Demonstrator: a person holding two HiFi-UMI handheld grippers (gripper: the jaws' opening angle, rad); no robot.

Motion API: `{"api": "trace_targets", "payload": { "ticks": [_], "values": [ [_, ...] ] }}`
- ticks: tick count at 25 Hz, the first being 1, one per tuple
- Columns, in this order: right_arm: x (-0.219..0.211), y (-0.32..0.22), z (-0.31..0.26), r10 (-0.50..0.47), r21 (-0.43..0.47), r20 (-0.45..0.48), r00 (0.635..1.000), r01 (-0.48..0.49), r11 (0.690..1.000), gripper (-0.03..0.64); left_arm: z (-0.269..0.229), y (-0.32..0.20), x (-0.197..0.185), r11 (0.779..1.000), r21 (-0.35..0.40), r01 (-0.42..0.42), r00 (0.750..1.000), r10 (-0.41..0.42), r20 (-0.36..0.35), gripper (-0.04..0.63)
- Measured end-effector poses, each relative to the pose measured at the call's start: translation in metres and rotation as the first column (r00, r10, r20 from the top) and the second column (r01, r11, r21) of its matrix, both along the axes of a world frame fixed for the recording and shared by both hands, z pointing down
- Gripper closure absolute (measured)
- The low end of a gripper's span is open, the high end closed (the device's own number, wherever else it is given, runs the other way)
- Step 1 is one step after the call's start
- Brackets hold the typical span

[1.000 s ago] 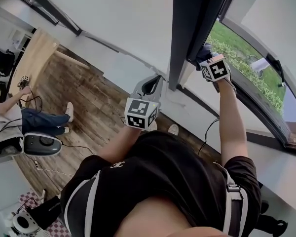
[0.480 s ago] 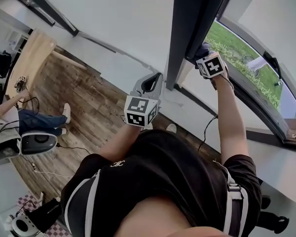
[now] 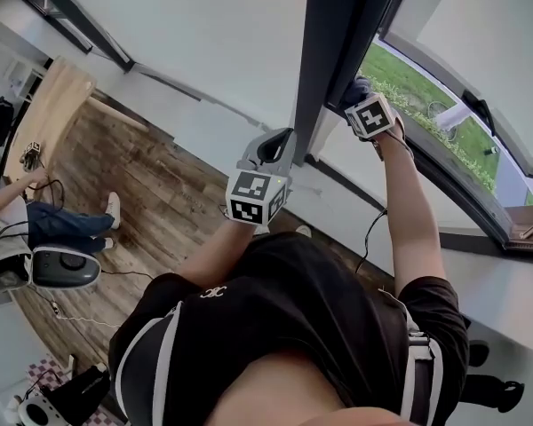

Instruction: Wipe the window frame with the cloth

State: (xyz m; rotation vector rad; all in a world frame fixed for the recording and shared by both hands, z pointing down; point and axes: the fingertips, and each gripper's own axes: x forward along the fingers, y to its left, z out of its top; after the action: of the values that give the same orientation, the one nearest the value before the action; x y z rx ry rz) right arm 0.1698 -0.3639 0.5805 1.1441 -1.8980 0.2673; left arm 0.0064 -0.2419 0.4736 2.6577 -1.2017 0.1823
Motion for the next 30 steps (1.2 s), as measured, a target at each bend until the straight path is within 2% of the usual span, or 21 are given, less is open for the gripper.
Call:
{"api": "trace_targets", "payload": {
  "ticks": [4, 7, 15, 19, 24, 30],
  "values": [
    [0.013, 0.010, -0.001, 0.020, 0.005, -0.044, 0.999, -0.020, 1.000, 0.525, -0.003, 0.002, -0.001, 1.000, 0.004, -0.004, 1.000, 0.004, -0.007, 0.586],
    [0.033, 0.024, 0.001, 0.064, 0.001, -0.042, 0.997, -0.064, 0.998, 0.526, -0.006, 0.005, 0.002, 1.000, 0.012, -0.016, 1.000, 0.016, -0.014, 0.586],
    [0.061, 0.043, -0.002, 0.169, 0.023, 0.014, 0.986, -0.169, 0.985, 0.526, -0.010, 0.008, 0.014, 0.998, 0.025, -0.055, 0.998, 0.055, -0.017, 0.586],
    [0.061, 0.039, -0.006, 0.215, 0.095, 0.096, 0.972, -0.224, 0.970, 0.525, -0.009, 0.007, 0.021, 0.998, 0.027, -0.065, 0.998, 0.065, -0.026, 0.586],
    [0.066, 0.051, -0.023, 0.248, 0.246, 0.297, 0.922, -0.325, 0.913, 0.526, -0.011, 0.010, 0.031, 0.995, 0.029, -0.098, 0.995, 0.099, -0.022, 0.586],
    [0.044, 0.078, -0.084, 0.149, 0.455, 0.478, 0.866, -0.390, 0.801, 0.526, -0.010, 0.005, 0.035, 0.994, 0.037, -0.107, 0.994, 0.108, -0.020, 0.586]
  ]
}}
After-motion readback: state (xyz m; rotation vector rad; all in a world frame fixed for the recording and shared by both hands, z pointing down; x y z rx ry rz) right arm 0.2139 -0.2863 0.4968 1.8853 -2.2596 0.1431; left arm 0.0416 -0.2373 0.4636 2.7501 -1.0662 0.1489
